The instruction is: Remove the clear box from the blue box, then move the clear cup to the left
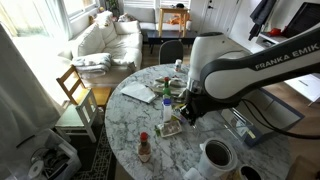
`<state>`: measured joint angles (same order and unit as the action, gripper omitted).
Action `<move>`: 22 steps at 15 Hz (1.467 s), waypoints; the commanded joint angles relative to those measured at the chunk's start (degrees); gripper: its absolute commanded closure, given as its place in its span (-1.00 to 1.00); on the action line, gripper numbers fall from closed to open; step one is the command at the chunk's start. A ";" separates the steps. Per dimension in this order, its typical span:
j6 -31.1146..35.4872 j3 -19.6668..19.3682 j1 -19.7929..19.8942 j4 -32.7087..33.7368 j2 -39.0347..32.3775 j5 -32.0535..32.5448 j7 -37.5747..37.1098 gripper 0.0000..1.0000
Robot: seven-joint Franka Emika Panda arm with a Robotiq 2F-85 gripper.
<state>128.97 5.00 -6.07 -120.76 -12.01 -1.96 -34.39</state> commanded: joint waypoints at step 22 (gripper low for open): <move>-2.22 -2.32 0.22 3.16 7.18 5.19 0.86 -1.00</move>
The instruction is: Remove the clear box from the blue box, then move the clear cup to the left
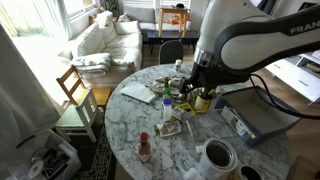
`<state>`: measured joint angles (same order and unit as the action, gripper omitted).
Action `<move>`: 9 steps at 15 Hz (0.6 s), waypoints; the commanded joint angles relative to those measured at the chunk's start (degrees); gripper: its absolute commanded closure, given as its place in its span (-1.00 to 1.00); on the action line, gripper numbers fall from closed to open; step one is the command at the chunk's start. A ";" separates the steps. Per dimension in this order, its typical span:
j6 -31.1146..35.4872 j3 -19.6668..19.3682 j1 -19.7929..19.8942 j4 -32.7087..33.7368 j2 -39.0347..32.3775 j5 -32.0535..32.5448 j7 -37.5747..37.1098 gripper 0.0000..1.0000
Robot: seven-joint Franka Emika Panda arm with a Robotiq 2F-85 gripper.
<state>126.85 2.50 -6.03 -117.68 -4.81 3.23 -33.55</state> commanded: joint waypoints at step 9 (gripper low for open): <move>-4.11 1.16 0.28 -2.41 -0.28 -15.98 -6.72 -1.00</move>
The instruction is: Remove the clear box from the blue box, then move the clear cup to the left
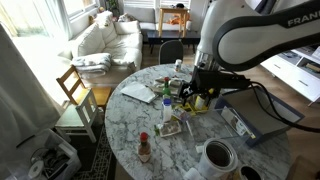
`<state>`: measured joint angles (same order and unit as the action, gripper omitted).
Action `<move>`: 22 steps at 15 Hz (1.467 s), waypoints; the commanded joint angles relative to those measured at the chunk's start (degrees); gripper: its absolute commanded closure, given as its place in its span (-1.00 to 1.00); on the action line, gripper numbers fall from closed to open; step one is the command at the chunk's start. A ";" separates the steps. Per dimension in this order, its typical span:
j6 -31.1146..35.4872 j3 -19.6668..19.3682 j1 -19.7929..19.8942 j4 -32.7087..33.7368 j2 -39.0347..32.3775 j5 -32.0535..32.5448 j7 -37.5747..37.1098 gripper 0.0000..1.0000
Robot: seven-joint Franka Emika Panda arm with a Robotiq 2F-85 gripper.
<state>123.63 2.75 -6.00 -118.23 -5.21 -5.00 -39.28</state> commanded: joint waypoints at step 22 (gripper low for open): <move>0.12 2.06 -0.13 -15.58 0.02 -18.10 -2.35 0.01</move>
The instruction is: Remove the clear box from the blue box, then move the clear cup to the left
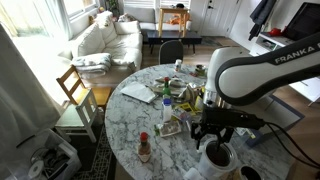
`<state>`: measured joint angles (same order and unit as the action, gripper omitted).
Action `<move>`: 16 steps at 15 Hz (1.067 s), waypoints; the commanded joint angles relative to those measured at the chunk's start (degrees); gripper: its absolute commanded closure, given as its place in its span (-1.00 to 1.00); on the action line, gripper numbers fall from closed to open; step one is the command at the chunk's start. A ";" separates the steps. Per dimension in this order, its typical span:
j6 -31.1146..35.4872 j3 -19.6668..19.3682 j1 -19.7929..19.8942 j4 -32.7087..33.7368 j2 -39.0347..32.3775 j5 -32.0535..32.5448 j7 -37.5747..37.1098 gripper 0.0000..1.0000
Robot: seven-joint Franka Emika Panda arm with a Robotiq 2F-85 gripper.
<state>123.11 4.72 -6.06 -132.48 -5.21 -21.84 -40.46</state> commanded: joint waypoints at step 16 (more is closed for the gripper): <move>-6.76 -0.27 0.50 0.29 1.32 -1.21 -2.32 0.96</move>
<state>119.51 4.51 -5.79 -132.28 -5.58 -21.87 -42.72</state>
